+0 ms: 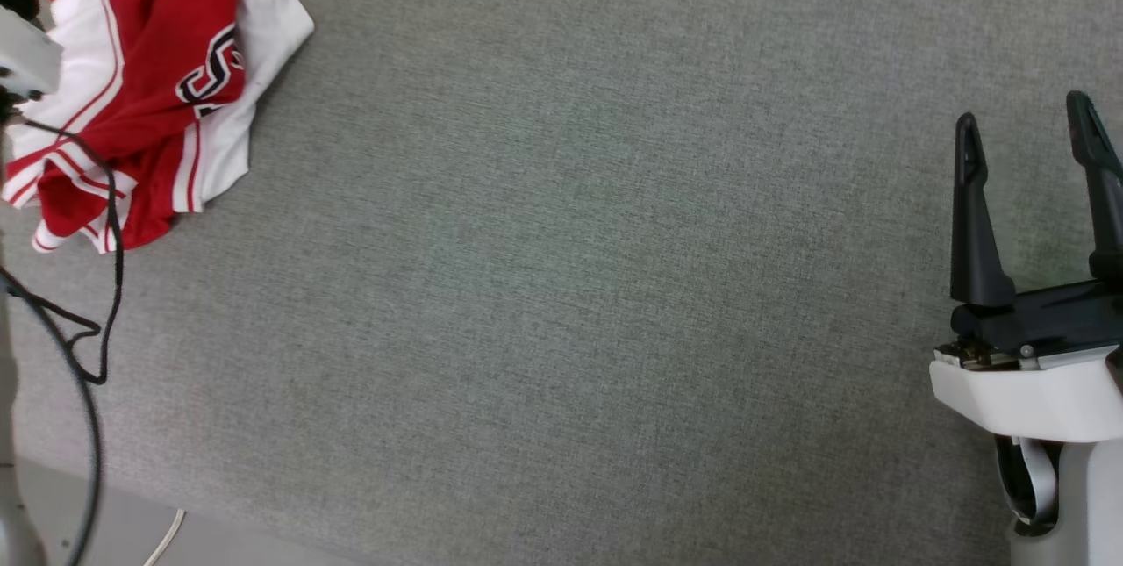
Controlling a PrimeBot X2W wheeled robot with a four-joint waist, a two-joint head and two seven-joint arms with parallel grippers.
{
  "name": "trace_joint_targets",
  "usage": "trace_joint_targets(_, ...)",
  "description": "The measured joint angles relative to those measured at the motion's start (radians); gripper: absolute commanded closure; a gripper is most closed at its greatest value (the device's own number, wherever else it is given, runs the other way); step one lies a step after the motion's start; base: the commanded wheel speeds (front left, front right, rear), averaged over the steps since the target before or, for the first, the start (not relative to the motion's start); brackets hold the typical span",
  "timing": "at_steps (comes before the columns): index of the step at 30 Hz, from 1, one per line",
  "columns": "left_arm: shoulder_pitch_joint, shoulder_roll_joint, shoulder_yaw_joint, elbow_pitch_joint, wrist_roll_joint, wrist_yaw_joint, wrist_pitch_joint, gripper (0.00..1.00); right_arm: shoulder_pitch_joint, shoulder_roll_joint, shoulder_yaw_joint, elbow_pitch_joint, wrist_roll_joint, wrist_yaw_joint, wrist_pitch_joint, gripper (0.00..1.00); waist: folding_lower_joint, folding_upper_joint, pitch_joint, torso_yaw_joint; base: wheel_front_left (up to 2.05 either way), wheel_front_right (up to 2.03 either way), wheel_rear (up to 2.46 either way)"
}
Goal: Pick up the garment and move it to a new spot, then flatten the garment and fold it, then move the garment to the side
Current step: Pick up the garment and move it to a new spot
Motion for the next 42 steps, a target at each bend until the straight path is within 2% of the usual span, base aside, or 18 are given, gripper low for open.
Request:
trace_joint_targets(4, -0.016, 0.058, -0.064, 0.031, -0.177, 0.0, 0.214, 0.0, -0.007, -0.003, -0.001, -0.02, -0.004, 0.0, 0.0, 0.0, 0.0, 0.0, 0.028, -0.009, 0.0, 0.0, 0.0)
trace_joint_targets(7, -0.02, 0.108, -0.102, 0.039, -0.267, 0.0, 0.345, 0.0, -0.014, -0.007, 0.0, -0.031, -0.008, 0.0, 0.0, 0.0, 0.0, 0.0, 0.046, -0.013, 0.0, 0.0, 0.0)
trace_joint_targets(12, -0.02, 0.134, -0.128, 0.086, -0.41, 0.0, 0.537, 0.0, -0.031, -0.008, 0.007, -0.045, -0.011, 0.0, 0.0, 0.0, 0.0, 0.0, 0.073, -0.023, 0.0, 0.0, 0.0)
trace_joint_targets(19, -0.008, 0.154, -0.173, 0.156, -0.482, 0.0, 0.666, 0.0, -0.047, -0.01, 0.011, -0.064, -0.011, 0.0, 0.0, 0.0, -0.0001, 0.0, 0.104, -0.044, 0.0, 0.0, 0.0)
trace_joint_targets(28, -0.047, 0.175, -0.254, 0.205, -0.477, -0.003, 0.709, 0.0, -0.059, -0.016, 0.009, -0.088, -0.016, 0.0, 0.0, 0.0, -0.0004, 0.0, 0.133, -0.061, 0.0, 0.0, 0.0)
trace_joint_targets(29, -0.05, 0.176, -0.261, 0.207, -0.479, -0.003, 0.709, 0.62, -0.062, -0.017, 0.009, -0.088, -0.016, 0.0, 0.0, 0.0, -0.0004, 0.0, 0.134, -0.062, 0.0, 0.0, 0.0)
trace_joint_targets(30, -0.051, 0.178, -0.266, 0.208, -0.484, -0.002, 0.709, 1.0, -0.064, -0.017, 0.009, -0.09, -0.017, 0.0, 0.0, 0.0, -0.0004, 0.0, 0.134, -0.062, 0.0, 0.0, 0.0)
trace_joint_targets(38, -0.06, 0.212, -0.33, 0.19, -0.48, -0.002, 0.64, 1.0, -0.065, -0.011, 0.015, -0.074, -0.008, 0.0, 0.0, 0.0, -0.0003, 0.0, 0.091, -0.065, 0.0, 0.0, 0.0)
trace_joint_targets(42, -0.077, 0.252, -0.367, 0.132, -0.471, -0.001, 0.6, 1.0, -0.063, -0.005, 0.017, -0.062, 0.003, 0.0, 0.0, 0.0, -0.0002, 0.0, 0.046, -0.071, 0.0, 0.0, 0.0)
